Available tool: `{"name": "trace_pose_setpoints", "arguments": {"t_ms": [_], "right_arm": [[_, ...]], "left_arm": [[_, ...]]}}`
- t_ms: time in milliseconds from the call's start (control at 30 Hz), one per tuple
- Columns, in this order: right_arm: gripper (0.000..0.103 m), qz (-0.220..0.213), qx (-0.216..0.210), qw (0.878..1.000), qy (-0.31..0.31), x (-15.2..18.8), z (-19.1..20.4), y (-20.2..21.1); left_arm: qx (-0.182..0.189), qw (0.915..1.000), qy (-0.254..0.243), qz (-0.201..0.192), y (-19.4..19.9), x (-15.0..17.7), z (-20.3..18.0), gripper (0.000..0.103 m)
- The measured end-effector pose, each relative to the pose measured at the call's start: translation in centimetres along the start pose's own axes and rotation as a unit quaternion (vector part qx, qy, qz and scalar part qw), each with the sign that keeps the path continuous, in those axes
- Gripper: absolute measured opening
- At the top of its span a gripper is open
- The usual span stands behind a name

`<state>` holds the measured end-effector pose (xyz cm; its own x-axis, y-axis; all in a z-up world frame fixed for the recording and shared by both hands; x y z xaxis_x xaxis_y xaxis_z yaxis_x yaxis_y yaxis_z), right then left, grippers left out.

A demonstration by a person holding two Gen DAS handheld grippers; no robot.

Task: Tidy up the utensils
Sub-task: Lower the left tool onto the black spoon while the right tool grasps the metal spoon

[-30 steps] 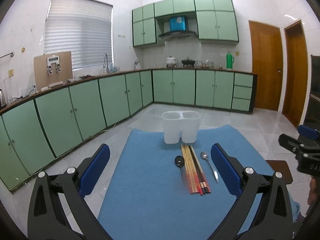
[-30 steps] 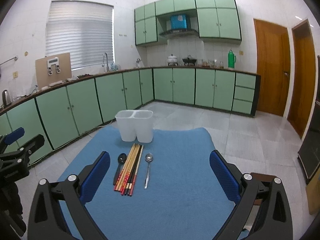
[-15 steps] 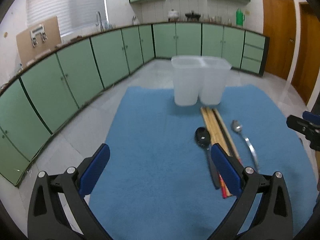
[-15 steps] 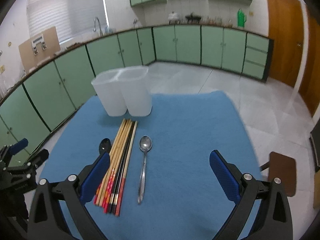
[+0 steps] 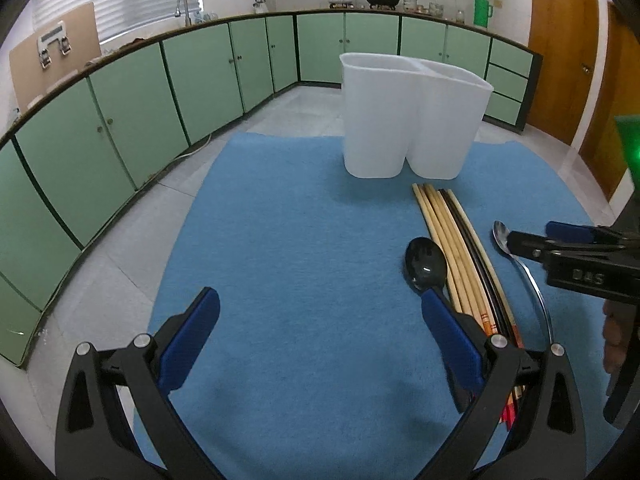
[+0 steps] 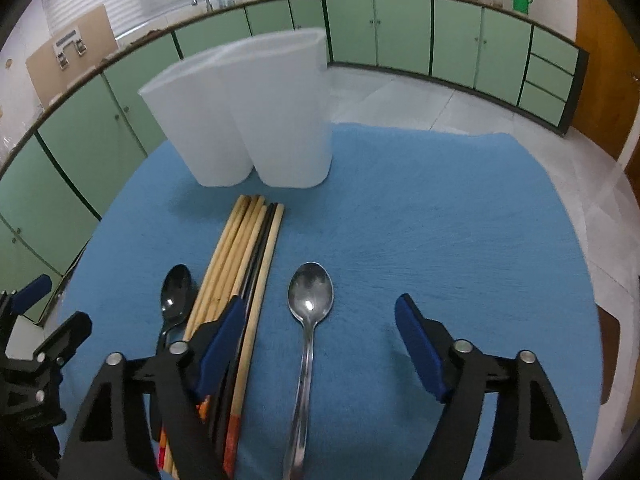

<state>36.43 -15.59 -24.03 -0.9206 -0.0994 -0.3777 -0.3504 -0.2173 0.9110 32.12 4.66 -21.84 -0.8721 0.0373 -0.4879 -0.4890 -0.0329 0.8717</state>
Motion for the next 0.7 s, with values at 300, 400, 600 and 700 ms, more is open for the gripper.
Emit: {"name": "trace_pose_setpoints", "arguments": {"t_ms": [300,400,600,700], "right_arm": [[0.028,0.021,0.004,1.000,0.011,-0.9,0.5,-1.8],[0.028,0.023,-0.010,1.000,0.009,-0.9,0.2,-1.7],[0.028,0.020,-0.017,1.000,0.005,-0.5,-0.9,-1.1],[0.028,0.021,-0.018,1.000,0.001,-1.1,-0.8,-1.1]], "left_arm": [[0.024,0.9996,-0.010,0.012,-1.7,-1.2,-1.5,0.098],[0.030,0.9992,-0.018,0.018,-2.5,-1.3,-2.6,0.098],[0.036,0.9982,-0.033,0.035,-3.7,-0.5,-3.8,0.098],[0.029,0.9980,-0.035,0.044,-4.4,-0.4,-4.0,0.098]]}}
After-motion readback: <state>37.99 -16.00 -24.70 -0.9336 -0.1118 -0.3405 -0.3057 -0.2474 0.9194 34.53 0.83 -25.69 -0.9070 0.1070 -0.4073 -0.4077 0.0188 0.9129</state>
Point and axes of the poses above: each gripper's, at about its wrist camera, not at the fingertips, and y roughly against the way its jaws point, z to its left, x to its underside, the point moved 6 cm from there along -y, roughly the way its jaws point, and after that the axes turned 13 degrees about z, right-handed, at the moved point
